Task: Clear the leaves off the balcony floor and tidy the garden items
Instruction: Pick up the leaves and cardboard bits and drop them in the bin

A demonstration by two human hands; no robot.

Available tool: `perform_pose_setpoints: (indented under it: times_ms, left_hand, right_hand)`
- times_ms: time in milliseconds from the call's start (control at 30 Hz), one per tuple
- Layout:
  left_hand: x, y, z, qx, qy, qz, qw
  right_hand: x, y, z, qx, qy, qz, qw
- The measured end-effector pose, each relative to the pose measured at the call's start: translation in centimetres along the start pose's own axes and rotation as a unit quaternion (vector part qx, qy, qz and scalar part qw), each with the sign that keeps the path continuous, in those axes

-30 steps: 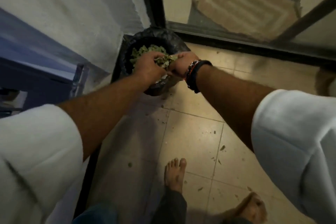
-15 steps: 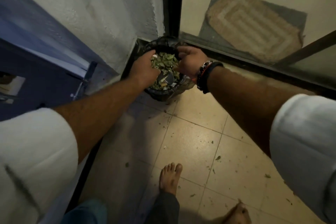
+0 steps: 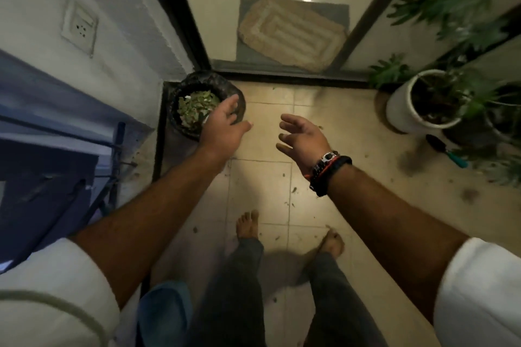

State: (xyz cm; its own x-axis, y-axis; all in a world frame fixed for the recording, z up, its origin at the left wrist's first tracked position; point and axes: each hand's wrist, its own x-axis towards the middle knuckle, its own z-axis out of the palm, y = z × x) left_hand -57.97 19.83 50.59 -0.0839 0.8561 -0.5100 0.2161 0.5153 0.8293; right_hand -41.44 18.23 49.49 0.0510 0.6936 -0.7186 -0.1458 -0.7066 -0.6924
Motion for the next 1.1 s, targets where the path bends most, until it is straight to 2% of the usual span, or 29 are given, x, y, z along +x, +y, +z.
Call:
perform_pose_setpoints:
  times_ms: [167, 333, 533, 767, 933, 1100]
  left_hand:
    - [-7.7, 6.9, 4.5, 0.016, -0.071, 0.018, 0.997]
    - [-15.7, 10.8, 10.5, 0.095, -0.159, 0.068, 0.98]
    - [-23.9, 12.8, 19.1, 0.15, -0.24, 0.107, 0.953]
    - [-32.2, 13.8, 29.5, 0.163, -0.325, 0.126, 0.923]
    - [-36.2, 13.4, 35.8, 0.207, -0.396, 0.125, 0.886]
    - [-38.5, 14.1, 42.8, 0.255, -0.469, 0.138, 0.834]
  right_hand:
    - [-10.5, -1.7, -6.2, 0.108, 0.086, -0.023, 0.99]
    - [-19.7, -1.5, -12.6, 0.218, 0.166, -0.053, 0.96]
    - [-28.7, 2.2, -20.8, 0.302, 0.266, -0.081, 0.912]
    - [-36.5, 8.4, -29.7, 0.364, 0.372, -0.069, 0.851]
    - [-40.4, 11.0, -34.7, 0.407, 0.435, -0.071, 0.8]
    - [-42.9, 11.8, -39.5, 0.423, 0.496, -0.078, 0.754]
